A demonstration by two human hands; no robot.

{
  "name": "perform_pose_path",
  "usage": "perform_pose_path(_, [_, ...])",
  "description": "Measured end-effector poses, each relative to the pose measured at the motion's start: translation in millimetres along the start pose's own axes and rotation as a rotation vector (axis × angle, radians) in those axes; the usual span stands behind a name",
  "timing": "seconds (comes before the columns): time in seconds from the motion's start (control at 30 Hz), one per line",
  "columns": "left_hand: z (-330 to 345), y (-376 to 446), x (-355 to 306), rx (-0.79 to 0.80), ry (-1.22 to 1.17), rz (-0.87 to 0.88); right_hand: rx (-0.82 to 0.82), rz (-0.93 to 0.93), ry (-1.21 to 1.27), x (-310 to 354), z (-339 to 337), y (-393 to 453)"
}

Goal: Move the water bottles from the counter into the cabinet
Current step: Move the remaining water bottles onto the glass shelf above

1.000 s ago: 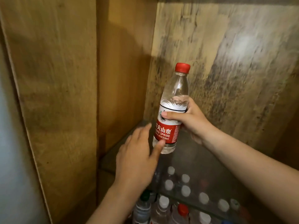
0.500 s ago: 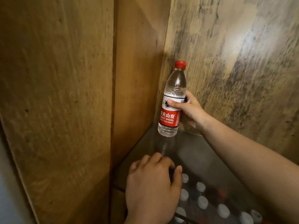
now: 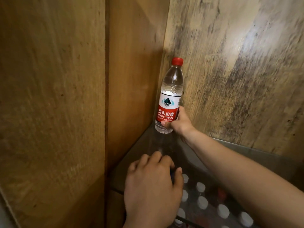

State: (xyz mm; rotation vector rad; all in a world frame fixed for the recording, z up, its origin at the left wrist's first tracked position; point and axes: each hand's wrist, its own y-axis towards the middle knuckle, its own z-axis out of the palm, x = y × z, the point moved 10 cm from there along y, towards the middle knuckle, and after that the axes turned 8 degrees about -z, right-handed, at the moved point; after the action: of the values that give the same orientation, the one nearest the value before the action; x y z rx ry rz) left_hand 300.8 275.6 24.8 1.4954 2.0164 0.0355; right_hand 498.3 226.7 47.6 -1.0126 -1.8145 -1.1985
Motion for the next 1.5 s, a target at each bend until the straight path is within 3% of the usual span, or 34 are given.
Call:
perform_pose_path(0.4, [4,-1,-4,0.052,0.023,0.082,-0.117,-0.004,-0.188,2,1,12])
perform_pose_path(0.63, [7,2,-3,0.059,0.029,0.079,-0.107,-0.002,-0.086,-2,6,13])
perform_pose_path(0.9, [-3,0,-6,-0.042,0.005,0.119,-0.052,0.151,-0.180,-17,-1,-24])
perform_pose_path(1.0, [-25,-16,-16,-0.181,-0.162,0.246,-0.090,0.156,-0.065,-7,-20,-55])
perform_pose_path(1.2, [-48,-78,-21,-0.344,-0.821,0.453,-0.015,-0.023,-0.007,50,-75,-140])
perform_pose_path(1.3, [-36,-113,-34,-0.271,-0.959,0.516,0.032,-0.107,-0.012,64,-108,-192])
perform_pose_path(1.5, [38,-167,-103,0.040,-0.929,0.509,-0.024,-0.208,-0.090,49,-197,-301])
